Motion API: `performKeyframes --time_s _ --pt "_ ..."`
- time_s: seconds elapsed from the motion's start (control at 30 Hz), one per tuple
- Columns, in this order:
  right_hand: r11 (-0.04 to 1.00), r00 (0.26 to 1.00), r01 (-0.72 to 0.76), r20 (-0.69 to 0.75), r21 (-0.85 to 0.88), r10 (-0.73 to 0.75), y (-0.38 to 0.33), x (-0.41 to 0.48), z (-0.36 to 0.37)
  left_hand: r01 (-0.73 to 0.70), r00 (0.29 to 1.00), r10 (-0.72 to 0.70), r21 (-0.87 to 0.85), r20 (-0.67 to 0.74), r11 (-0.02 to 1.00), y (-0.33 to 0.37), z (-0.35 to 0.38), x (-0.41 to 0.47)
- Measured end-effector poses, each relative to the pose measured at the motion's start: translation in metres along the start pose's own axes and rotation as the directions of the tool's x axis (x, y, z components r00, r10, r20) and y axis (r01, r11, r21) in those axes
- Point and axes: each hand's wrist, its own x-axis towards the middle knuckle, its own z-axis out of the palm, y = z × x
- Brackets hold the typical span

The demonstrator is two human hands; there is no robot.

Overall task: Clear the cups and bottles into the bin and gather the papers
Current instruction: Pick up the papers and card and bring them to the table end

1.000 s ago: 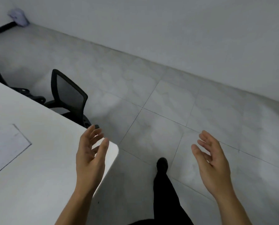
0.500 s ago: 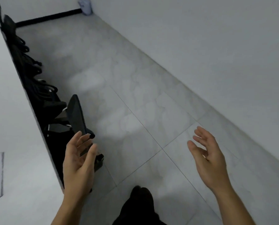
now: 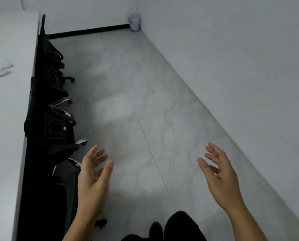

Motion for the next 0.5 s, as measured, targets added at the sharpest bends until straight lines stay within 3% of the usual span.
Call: performKeyframes --time_s 0.13,0.33,0.5 --pt "0.999 0.999 0.004 0.036 0.045 -0.006 -0.008 0.109 0.029 -0.009 0.999 0.011 0.058 -0.034 0.998 0.004 0.037 0.095" --pt "1.000 0.984 0.007 0.180 0.013 -0.010 0.001 0.306 0.105 0.099 0.984 -0.084 0.091 -0.156 0.991 -0.031 0.105 0.251" --pt "0.997 0.931 0.076 0.358 0.010 -0.075 -0.063 0.469 0.182 0.142 0.952 -0.107 0.105 -0.288 0.984 0.000 0.123 0.373"
